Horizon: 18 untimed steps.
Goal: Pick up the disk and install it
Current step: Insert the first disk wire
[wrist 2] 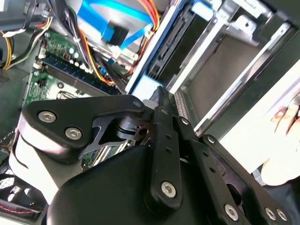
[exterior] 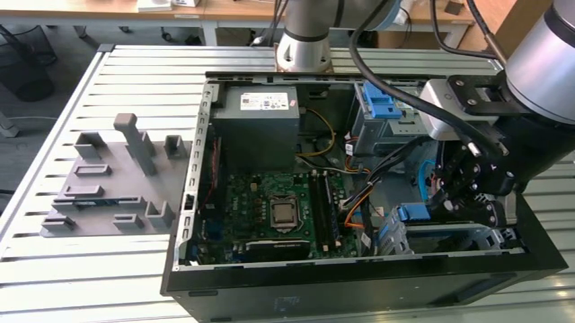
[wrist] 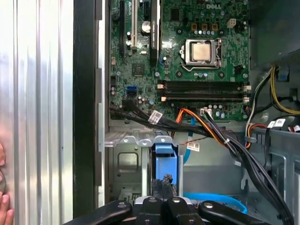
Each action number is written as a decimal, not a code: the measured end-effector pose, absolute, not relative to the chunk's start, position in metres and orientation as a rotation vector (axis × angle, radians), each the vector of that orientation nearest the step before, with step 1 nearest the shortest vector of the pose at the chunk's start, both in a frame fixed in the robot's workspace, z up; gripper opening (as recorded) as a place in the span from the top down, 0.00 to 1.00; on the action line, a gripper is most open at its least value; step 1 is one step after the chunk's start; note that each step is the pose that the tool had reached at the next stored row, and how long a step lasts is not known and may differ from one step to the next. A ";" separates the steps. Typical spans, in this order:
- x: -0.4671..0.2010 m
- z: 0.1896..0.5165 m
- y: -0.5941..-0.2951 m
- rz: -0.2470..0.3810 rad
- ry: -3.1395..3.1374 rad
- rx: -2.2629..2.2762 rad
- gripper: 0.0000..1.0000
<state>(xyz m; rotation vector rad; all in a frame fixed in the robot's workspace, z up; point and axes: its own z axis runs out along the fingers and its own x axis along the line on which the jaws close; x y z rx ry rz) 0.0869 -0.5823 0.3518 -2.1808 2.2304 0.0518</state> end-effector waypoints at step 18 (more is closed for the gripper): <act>0.108 0.355 -0.576 0.054 2.230 -2.181 0.88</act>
